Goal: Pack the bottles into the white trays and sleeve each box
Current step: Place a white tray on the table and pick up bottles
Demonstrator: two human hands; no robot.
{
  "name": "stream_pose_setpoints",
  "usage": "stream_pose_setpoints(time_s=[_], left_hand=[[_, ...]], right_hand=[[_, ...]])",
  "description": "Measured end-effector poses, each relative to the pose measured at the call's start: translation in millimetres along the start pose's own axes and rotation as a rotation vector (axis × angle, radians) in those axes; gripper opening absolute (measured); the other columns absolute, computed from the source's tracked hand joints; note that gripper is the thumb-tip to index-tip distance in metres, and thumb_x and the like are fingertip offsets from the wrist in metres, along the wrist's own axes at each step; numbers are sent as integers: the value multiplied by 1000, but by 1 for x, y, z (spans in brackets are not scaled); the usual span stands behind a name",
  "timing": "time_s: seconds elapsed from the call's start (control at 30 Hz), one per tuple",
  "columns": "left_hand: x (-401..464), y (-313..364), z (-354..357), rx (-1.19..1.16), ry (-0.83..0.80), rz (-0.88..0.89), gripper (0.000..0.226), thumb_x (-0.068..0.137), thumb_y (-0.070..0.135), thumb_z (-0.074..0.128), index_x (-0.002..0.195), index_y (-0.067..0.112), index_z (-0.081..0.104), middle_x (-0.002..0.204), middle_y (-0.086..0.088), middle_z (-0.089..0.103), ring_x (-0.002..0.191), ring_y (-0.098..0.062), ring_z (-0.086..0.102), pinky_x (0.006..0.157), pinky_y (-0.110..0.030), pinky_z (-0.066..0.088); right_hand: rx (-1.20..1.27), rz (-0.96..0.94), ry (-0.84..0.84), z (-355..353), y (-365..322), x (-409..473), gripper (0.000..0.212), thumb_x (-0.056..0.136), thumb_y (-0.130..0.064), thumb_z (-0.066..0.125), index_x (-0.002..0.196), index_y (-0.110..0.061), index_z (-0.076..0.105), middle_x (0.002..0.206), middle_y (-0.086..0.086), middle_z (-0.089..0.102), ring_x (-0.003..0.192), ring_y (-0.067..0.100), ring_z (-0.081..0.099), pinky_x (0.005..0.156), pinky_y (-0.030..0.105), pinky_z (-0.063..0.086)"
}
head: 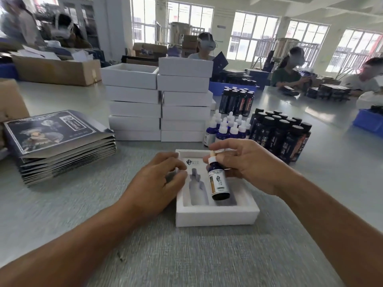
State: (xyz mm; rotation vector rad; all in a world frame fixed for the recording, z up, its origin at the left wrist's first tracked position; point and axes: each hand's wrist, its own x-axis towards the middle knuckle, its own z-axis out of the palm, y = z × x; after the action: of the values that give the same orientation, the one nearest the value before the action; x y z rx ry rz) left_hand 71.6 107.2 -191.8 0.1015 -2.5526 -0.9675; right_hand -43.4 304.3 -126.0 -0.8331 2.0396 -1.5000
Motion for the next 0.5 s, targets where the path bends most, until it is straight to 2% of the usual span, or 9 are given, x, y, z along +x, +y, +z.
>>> stream_pose_setpoints(time_s=[0.07, 0.13, 0.17, 0.23, 0.3, 0.4, 0.5], left_hand=[[0, -1, 0, -4, 4, 15, 14, 92, 50, 47, 101, 47, 58, 138, 23, 42, 106, 3, 56, 82, -9, 38], [0, -2, 0, -6, 8, 20, 16, 91, 51, 47, 100, 46, 59, 137, 24, 42, 106, 7, 54, 82, -8, 37], [0, -3, 1, -7, 12, 21, 16, 91, 51, 47, 100, 46, 60, 136, 25, 42, 106, 10, 53, 83, -9, 37], [0, -4, 1, -3, 15, 22, 18, 92, 51, 47, 101, 45, 61, 137, 26, 42, 106, 9, 52, 82, -9, 37], [0, -5, 1, 4, 15, 18, 20, 92, 51, 47, 102, 43, 62, 140, 26, 40, 107, 5, 51, 83, -11, 37], [1, -4, 0, 13, 2, 14, 23, 90, 54, 44, 103, 43, 60, 147, 27, 35, 118, -1, 47, 92, -25, 39], [1, -3, 0, 29, -29, 12, 22, 91, 55, 41, 101, 44, 57, 151, 29, 31, 125, -3, 45, 100, -31, 38]], right_hand=[[-290, -52, 77, 4, 8, 1, 26, 96, -15, 62, 120, -25, 63, 112, -4, 72, 96, 9, 70, 82, 26, 59], [-587, -144, 150, 8, 11, -3, 28, 94, -27, 65, 121, -35, 64, 110, -15, 69, 91, -3, 67, 78, 18, 55], [-690, -190, 188, 9, 10, -5, 27, 94, -31, 65, 120, -37, 65, 104, -17, 69, 86, -6, 66, 72, 13, 52], [-782, -246, 232, 9, 6, -12, 24, 94, -37, 63, 118, -37, 66, 94, -17, 70, 78, -6, 65, 68, 14, 50], [-788, -242, 185, 4, -1, -21, 27, 92, -44, 63, 118, -39, 66, 92, -20, 69, 82, -9, 64, 73, 19, 49], [-894, -175, -14, -6, -9, -34, 43, 82, -56, 68, 123, -47, 59, 91, -43, 55, 91, -26, 50, 70, 17, 40], [-918, -124, -125, -11, -9, -41, 51, 78, -46, 73, 125, -52, 54, 97, -45, 48, 98, -31, 41, 77, 14, 36]])
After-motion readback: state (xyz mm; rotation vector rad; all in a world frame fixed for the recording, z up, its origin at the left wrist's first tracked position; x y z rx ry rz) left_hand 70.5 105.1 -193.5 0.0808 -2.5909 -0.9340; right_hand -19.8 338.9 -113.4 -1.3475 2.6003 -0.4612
